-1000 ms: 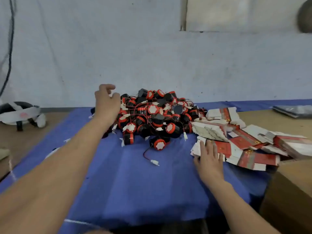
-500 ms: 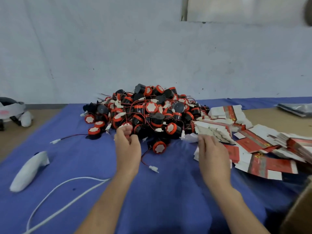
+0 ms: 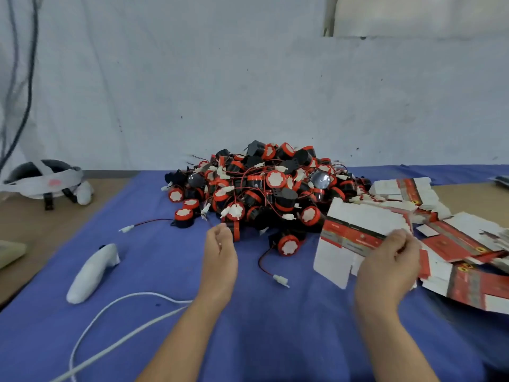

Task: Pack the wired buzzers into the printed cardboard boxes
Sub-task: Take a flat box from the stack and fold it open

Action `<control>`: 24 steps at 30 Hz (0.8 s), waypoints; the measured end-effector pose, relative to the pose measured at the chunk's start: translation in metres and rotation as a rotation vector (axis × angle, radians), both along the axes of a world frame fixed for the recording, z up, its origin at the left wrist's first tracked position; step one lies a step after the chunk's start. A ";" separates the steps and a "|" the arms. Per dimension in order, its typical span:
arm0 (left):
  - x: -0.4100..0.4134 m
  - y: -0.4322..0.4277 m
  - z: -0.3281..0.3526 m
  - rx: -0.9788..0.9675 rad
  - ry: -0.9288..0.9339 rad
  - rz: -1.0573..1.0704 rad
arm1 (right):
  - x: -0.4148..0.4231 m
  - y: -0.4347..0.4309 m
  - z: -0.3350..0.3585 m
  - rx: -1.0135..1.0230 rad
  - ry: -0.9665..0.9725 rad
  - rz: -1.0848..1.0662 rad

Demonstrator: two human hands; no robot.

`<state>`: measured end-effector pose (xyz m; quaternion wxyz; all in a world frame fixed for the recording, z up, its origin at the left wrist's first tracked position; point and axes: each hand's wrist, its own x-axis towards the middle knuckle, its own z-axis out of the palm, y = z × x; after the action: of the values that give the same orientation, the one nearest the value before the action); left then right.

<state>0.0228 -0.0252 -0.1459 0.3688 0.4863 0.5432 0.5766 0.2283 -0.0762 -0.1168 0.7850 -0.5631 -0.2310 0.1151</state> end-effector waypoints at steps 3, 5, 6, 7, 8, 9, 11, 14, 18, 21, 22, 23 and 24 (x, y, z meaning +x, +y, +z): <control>-0.023 -0.001 0.002 -0.063 -0.154 0.287 | -0.004 -0.005 0.002 0.037 -0.010 -0.108; -0.034 -0.004 0.004 -0.096 -0.273 0.468 | -0.012 -0.011 0.004 0.088 -0.026 -0.140; -0.036 -0.007 0.004 -0.109 -0.322 0.530 | -0.015 -0.014 0.005 0.118 -0.023 -0.137; -0.036 -0.012 0.005 -0.124 -0.366 0.562 | -0.020 -0.016 0.005 0.154 -0.014 -0.120; -0.033 -0.016 0.003 -0.128 -0.405 0.566 | -0.024 -0.019 0.006 0.188 -0.011 -0.097; -0.028 -0.021 0.002 -0.127 -0.420 0.541 | -0.027 -0.022 0.007 0.214 -0.023 -0.071; -0.011 -0.030 0.001 -0.102 -0.379 0.434 | -0.032 -0.026 0.006 0.237 -0.071 0.008; 0.013 -0.042 0.007 -0.057 -0.340 0.194 | -0.039 -0.027 0.000 0.158 -0.124 0.264; 0.022 -0.047 0.009 -0.122 -0.194 -0.128 | -0.042 -0.021 -0.016 -0.017 -0.075 0.547; 0.020 -0.051 0.009 -0.126 -0.119 -0.220 | -0.036 -0.014 -0.023 -0.098 -0.028 0.638; 0.020 -0.050 0.008 -0.119 -0.110 -0.234 | -0.036 -0.012 -0.025 -0.123 -0.015 0.669; 0.019 -0.050 0.007 -0.111 -0.106 -0.241 | -0.036 -0.010 -0.026 -0.147 -0.001 0.700; 0.017 -0.049 0.005 -0.101 -0.105 -0.242 | -0.038 -0.008 -0.027 -0.169 0.011 0.733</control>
<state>0.0402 -0.0739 -0.1406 0.4875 0.4982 0.4887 0.5247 0.1900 -0.0842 -0.1438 0.6436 -0.5052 -0.4028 0.4103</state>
